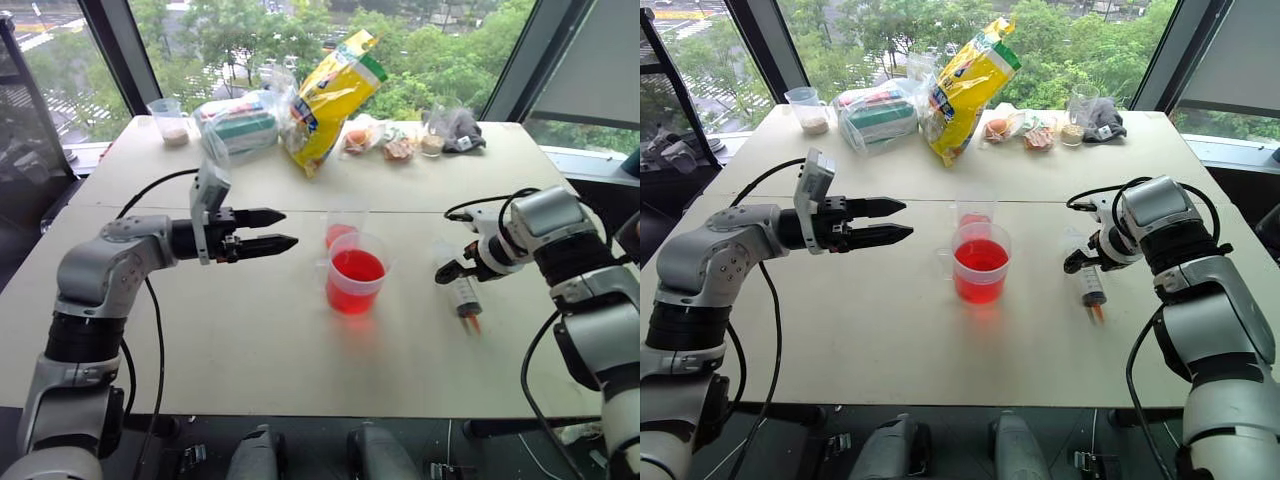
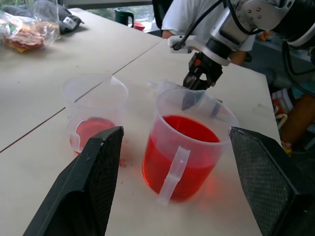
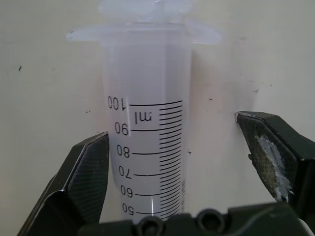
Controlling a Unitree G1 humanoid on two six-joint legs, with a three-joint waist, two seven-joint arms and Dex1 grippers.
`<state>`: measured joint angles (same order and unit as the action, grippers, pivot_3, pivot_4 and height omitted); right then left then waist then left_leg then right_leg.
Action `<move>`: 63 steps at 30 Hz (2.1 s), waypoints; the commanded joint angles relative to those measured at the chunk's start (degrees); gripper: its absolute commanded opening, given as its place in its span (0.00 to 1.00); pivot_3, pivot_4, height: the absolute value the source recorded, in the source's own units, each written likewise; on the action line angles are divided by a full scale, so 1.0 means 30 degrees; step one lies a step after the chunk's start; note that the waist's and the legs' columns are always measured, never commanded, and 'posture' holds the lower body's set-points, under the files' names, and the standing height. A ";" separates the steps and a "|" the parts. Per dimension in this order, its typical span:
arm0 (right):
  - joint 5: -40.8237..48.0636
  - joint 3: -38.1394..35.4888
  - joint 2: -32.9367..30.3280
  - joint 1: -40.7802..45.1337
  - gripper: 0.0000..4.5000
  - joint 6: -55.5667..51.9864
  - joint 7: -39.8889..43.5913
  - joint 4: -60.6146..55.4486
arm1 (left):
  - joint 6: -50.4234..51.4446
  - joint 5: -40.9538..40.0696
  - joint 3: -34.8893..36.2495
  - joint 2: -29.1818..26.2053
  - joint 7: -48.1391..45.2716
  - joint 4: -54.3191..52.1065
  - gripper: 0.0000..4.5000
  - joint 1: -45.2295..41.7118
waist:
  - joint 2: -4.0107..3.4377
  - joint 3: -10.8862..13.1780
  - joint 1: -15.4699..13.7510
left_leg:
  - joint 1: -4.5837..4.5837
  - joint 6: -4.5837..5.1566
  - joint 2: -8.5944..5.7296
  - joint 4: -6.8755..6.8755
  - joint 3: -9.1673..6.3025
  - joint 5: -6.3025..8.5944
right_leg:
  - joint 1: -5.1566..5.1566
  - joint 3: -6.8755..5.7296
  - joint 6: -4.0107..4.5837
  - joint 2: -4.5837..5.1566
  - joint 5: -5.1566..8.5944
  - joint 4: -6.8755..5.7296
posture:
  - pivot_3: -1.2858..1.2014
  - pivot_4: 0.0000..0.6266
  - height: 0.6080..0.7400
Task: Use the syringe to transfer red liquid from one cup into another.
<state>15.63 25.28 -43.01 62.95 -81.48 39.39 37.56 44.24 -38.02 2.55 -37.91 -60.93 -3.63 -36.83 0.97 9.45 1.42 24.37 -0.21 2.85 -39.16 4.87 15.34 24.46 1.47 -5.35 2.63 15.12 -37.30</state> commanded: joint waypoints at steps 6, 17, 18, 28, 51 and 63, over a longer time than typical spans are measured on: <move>-0.1018 -0.0390 0.1398 0.0608 0.31 0.0512 0.0821 0.0670 | -0.0376 -0.0051 0.0173 0.0249 0.0173 -0.0525 0.78 -0.0161 | 0.0003 -0.0002 0.0426 | 0.0000 -0.0001 0.0007 0.0010 -0.0022 0.0000 | 0.0001 -0.0005 -0.0017 -0.0016 -0.0010 -0.0025 | 0.52 0.24 1.00; 0.0134 -0.9054 -0.0514 -0.2358 0.31 0.4367 -0.1105 -1.3583 | -0.0293 0.0004 -0.0037 0.0208 -0.0316 0.0258 0.78 -0.1070 | -0.0047 0.0028 -0.0049 | 0.0114 -0.0002 0.0001 0.0044 -0.0020 0.0000 | 0.0130 -0.0005 -0.0033 -0.0007 -0.0003 -0.0047 | 0.52 0.24 1.00; 0.0397 -1.0137 0.0050 -0.2663 0.31 0.5033 -0.1508 -1.4864 | -0.0322 0.0045 -0.0142 0.0219 -0.0433 0.0420 0.78 -0.1257 | -0.0046 0.0028 -0.0101 | 0.0114 -0.0002 0.0005 0.0045 -0.0012 0.0000 | 0.0134 -0.0003 -0.0034 -0.0009 -0.0003 -0.0044 | 0.52 0.24 1.00; 0.6411 -1.5593 0.7547 -0.5951 0.31 0.7799 -0.3394 -2.3187 | -0.0597 0.0686 -0.1133 0.0436 -0.1769 0.2281 0.78 -0.3332 | -0.0035 0.0019 -0.0312 | 0.0109 -0.0018 -0.0004 0.0018 -0.0029 -0.0010 | 0.0056 -0.0060 -0.0033 -0.0001 -0.0004 -0.0029 | 0.52 0.24 1.00; 0.1342 -0.8384 0.9071 -1.5716 0.31 2.0232 -0.3260 -2.0502 | -0.0221 0.0473 -0.1906 0.2433 -0.3345 0.3720 0.78 -0.6776 | -0.0034 0.0019 -0.0231 | 0.0042 -0.0018 -0.0010 0.0009 -0.0059 -0.0011 | 0.0015 -0.0029 -0.0033 -0.0022 -0.0003 -0.0032 | 0.52 0.24 1.00; 0.1217 -0.7947 0.8811 -1.5908 0.31 2.0107 -0.3759 -2.0924 | -0.0365 0.0893 -0.3112 0.4023 -0.4218 0.4022 0.78 -0.7293 | -0.0034 0.0019 -0.0210 | 0.0036 -0.0018 -0.0007 0.0010 -0.0071 -0.0011 | 0.0014 -0.0027 -0.0032 -0.0032 -0.0003 -0.0043 | 0.52 0.24 1.00</move>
<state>19.27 1.67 -16.40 15.11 -22.02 28.34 -22.56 43.45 -35.40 -6.55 -26.20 -73.22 9.10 -57.19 0.86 9.50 0.79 24.48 -0.27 2.83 -39.13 4.64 15.30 24.50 1.39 -5.45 2.54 15.11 -37.43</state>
